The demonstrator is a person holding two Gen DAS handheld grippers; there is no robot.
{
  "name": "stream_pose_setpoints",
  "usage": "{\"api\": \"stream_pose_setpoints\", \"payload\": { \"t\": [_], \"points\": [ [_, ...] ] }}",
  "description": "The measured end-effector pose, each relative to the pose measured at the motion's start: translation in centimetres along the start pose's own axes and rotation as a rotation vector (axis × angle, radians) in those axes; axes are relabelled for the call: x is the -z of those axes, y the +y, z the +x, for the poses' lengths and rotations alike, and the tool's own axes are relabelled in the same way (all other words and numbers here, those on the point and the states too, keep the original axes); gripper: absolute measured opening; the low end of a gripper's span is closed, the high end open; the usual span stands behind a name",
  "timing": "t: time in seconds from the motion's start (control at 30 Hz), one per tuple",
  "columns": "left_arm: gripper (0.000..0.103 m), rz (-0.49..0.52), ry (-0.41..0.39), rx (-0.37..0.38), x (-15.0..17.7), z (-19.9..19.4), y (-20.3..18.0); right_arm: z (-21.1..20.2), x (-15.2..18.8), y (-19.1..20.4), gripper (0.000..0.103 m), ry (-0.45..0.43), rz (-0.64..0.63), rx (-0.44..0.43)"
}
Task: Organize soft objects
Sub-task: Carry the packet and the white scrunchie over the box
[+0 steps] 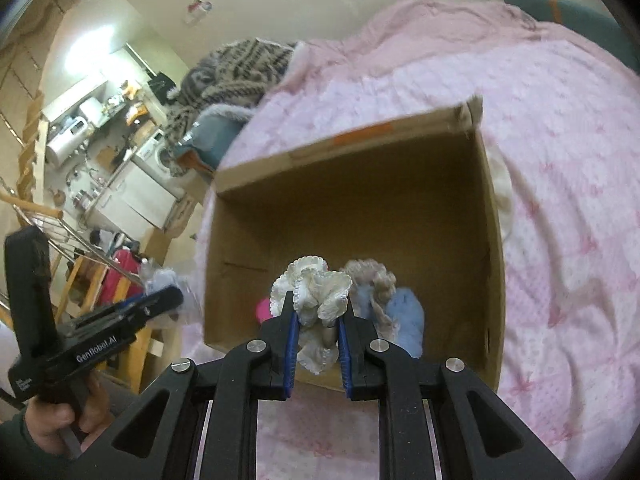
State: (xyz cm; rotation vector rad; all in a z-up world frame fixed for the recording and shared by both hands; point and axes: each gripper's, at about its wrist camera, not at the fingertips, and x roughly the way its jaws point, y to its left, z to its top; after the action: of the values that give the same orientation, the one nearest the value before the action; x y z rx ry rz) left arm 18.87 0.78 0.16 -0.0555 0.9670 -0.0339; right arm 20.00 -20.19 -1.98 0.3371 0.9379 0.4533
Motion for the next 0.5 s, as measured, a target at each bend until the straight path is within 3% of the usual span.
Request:
{"api": "stream_pose_setpoints", "payload": {
  "t": [0.23,0.5],
  "points": [
    [0.021,0.036,0.022,-0.011,0.7,3.8,-1.3,2.7,0.7,0.1,0.019,0.071,-0.013,0.003],
    [0.021,0.073,0.007,-0.026,1.2,4.7,-1.3,4.1,0.8,-0.4,0.020,0.093,0.002,-0.005]
  ]
}}
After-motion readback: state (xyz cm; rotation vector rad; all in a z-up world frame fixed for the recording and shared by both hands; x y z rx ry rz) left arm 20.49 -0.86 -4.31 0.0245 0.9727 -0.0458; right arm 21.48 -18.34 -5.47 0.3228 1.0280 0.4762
